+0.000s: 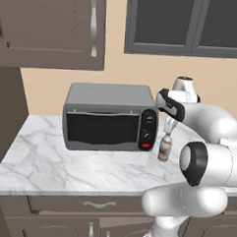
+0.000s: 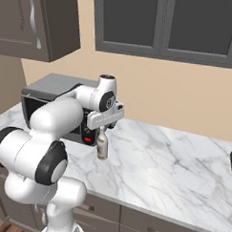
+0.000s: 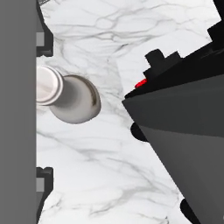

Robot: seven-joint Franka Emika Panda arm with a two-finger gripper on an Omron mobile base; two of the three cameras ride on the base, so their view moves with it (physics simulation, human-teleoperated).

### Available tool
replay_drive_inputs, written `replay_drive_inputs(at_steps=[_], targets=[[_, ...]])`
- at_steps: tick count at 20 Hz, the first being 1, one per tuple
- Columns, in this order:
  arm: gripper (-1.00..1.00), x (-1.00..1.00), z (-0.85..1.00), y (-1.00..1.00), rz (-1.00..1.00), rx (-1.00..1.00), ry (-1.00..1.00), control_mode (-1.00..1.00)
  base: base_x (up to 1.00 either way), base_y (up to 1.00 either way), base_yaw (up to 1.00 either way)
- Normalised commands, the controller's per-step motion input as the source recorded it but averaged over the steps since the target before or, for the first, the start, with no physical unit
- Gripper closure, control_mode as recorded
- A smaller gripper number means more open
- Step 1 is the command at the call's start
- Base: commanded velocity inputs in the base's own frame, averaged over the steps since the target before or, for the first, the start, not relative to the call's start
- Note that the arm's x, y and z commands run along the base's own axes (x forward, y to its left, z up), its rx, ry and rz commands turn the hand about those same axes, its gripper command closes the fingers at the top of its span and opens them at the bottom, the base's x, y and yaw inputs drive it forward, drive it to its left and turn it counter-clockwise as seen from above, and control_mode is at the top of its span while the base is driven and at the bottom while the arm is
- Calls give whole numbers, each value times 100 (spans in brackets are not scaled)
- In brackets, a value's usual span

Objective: Move the drinks to the dining counter.

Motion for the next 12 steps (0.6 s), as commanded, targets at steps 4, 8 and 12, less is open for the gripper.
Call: replay_drive_inputs(at_steps=[4, 8, 12], targets=[[-100, 0, -7, 0, 0, 0, 4, -100, 0, 0, 0], [-100, 0, -12, 0, 0, 0, 4, -100, 0, 0, 0], [-100, 1, -13, 0, 0, 0, 3, -100, 0, 0, 0]])
